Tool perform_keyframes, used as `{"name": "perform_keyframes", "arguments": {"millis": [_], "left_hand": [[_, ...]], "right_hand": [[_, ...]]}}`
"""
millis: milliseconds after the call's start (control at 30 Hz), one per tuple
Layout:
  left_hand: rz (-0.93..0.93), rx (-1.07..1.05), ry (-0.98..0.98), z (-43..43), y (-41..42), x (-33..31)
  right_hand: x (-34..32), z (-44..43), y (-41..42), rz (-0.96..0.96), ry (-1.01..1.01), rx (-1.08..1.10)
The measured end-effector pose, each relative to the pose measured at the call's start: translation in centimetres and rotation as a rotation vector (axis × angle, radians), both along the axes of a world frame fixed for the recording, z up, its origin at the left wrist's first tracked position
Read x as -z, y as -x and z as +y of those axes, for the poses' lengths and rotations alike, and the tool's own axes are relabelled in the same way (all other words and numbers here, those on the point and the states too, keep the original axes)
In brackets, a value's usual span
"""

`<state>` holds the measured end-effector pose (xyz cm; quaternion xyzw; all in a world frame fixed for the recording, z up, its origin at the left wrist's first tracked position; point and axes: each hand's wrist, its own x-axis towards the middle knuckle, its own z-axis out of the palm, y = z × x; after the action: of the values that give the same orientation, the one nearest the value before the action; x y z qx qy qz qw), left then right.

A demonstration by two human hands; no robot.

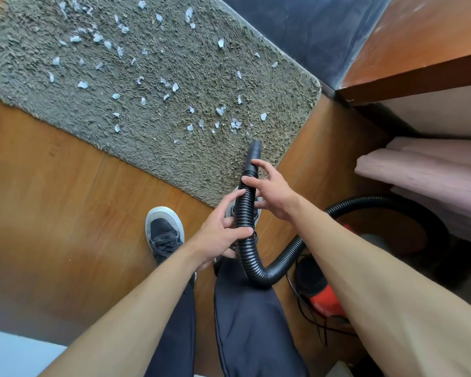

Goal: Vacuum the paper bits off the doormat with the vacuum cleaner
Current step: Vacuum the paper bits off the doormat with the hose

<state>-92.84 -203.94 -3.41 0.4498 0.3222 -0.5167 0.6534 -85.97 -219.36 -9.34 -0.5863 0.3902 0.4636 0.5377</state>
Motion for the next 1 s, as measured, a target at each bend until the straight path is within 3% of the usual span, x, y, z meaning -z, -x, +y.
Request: {"name": "perform_keyframes", "arguments": {"millis": [267, 600, 767, 1000], "left_hand": [[-0.019, -0.016, -0.015, 0.0, -0.4, -0.1], [-0.008, -0.223, -0.103, 2.7, 0.2, 0.2], [0.006, -0.218, -0.119, 2.4, 0.5, 0.1], [0.014, -0.101, -0.065, 0.2, -0.4, 0.1]], "right_hand": [[0.0, 1.0, 0.6, -0.109, 0.073, 0.085], [0.8, 7.0, -1.9, -0.221, 0.022, -0.17], [0.9, 6.8, -1.7, -0.209, 0.021, -0.194], [0.7, 3.1, -1.0, -0.143, 0.044, -0.054]]}}
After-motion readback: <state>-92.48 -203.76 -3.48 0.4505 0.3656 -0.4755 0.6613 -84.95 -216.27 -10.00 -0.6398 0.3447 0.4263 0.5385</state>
